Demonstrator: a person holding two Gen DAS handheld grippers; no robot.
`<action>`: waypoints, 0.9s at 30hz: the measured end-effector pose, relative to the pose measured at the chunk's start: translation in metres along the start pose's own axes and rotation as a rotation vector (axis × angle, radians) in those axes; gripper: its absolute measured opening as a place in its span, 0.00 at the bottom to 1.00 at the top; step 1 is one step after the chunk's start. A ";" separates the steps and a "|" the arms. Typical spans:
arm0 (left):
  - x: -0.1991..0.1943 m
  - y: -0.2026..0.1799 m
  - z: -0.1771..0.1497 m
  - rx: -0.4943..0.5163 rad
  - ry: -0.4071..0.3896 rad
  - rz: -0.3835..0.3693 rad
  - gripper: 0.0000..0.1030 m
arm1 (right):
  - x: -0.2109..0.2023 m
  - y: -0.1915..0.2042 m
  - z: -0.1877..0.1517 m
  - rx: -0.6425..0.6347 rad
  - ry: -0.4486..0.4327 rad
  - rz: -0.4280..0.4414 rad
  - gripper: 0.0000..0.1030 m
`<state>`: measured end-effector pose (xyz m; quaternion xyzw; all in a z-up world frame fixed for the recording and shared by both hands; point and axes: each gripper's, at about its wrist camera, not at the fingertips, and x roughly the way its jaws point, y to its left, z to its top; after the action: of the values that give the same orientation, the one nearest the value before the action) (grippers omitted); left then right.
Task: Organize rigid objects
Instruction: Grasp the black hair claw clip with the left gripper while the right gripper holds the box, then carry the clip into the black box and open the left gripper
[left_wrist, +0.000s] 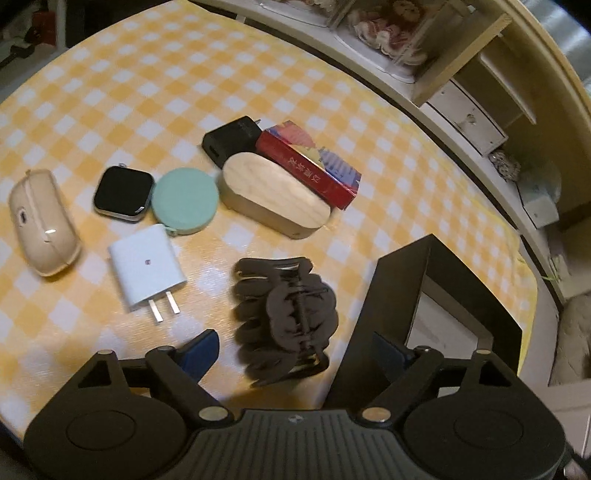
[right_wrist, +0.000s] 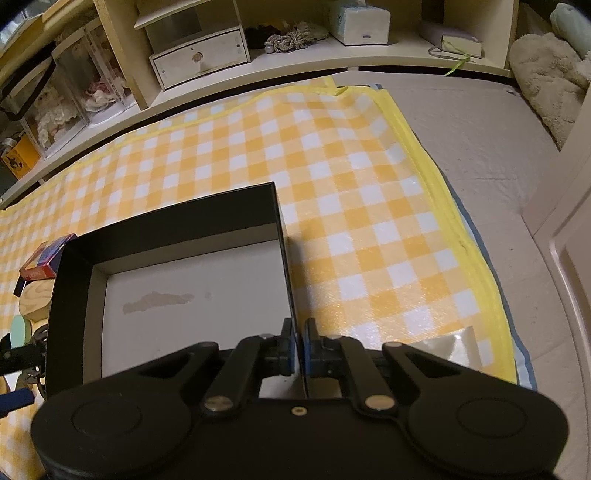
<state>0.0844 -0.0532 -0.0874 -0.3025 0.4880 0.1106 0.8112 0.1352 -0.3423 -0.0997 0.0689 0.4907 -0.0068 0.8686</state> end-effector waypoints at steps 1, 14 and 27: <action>0.002 -0.002 0.000 -0.001 -0.010 0.008 0.82 | 0.000 -0.001 -0.001 0.003 -0.001 0.003 0.05; 0.003 -0.005 -0.003 0.075 -0.069 0.054 0.48 | -0.001 -0.001 -0.002 0.025 -0.002 0.019 0.06; -0.041 -0.035 -0.003 0.316 -0.257 0.005 0.44 | 0.000 -0.001 -0.001 0.026 0.002 0.017 0.06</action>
<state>0.0784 -0.0777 -0.0398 -0.1537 0.3925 0.0723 0.9039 0.1342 -0.3436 -0.1004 0.0843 0.4910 -0.0057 0.8671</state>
